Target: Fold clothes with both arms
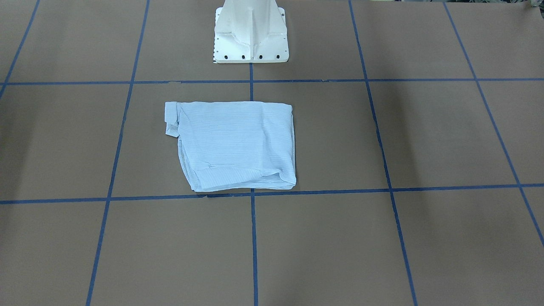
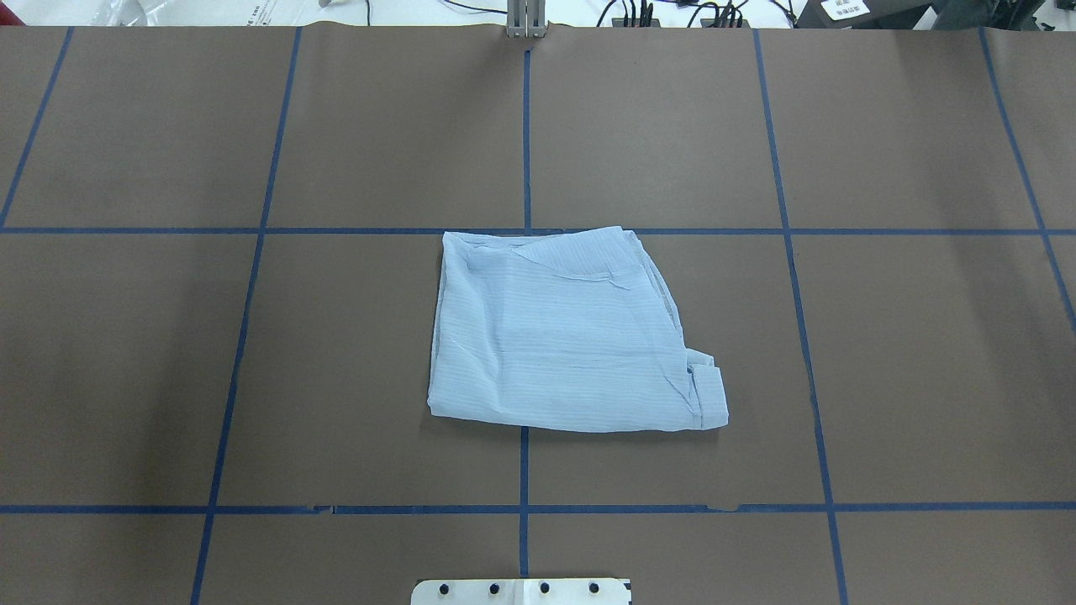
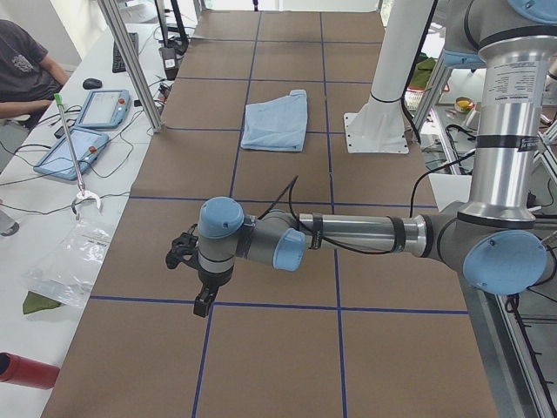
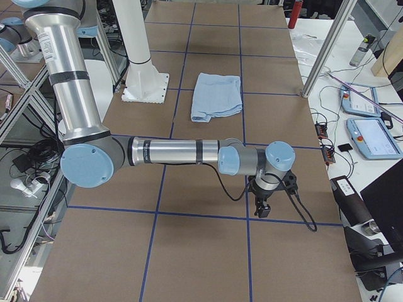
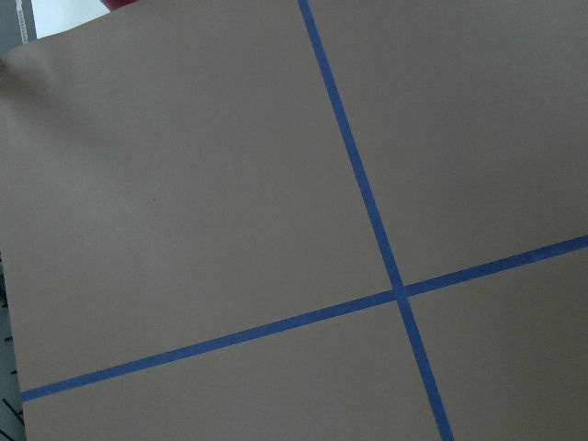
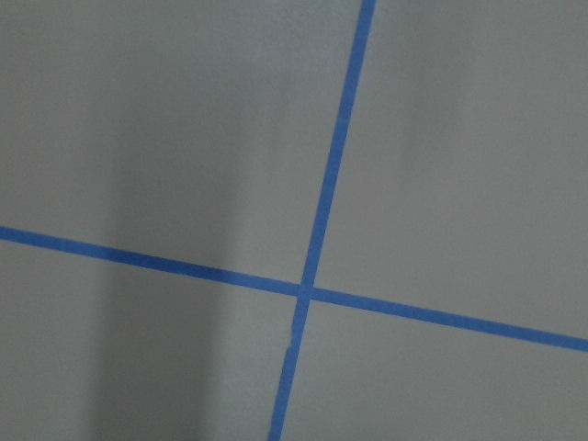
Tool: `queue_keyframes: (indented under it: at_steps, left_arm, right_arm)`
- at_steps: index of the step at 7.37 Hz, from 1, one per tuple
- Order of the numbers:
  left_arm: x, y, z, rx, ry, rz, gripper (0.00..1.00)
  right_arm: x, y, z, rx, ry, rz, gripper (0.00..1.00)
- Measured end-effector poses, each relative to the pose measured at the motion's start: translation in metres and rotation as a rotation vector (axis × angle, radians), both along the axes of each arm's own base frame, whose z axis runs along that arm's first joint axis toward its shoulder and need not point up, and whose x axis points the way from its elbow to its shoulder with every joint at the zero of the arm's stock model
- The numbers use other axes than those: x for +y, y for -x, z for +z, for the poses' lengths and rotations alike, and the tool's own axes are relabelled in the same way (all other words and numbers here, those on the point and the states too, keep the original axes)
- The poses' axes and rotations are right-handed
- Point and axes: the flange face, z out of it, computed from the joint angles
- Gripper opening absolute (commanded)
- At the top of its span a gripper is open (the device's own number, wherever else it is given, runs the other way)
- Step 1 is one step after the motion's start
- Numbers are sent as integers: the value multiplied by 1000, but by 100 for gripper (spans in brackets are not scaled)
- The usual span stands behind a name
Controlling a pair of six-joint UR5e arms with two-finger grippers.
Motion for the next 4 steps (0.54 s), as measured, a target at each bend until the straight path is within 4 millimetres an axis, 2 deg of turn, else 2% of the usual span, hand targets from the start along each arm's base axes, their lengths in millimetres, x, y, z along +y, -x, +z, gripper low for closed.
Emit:
queue_keyframes:
  at_steps: [2, 4]
  left_arm:
    - [4, -1, -1, 9, 63, -2, 100]
    - [10, -3, -8, 39, 111, -1, 100]
  right_arm:
    - [11, -3, 13, 1, 43, 17, 100]
    - [24, -9, 1, 0, 85, 70, 100]
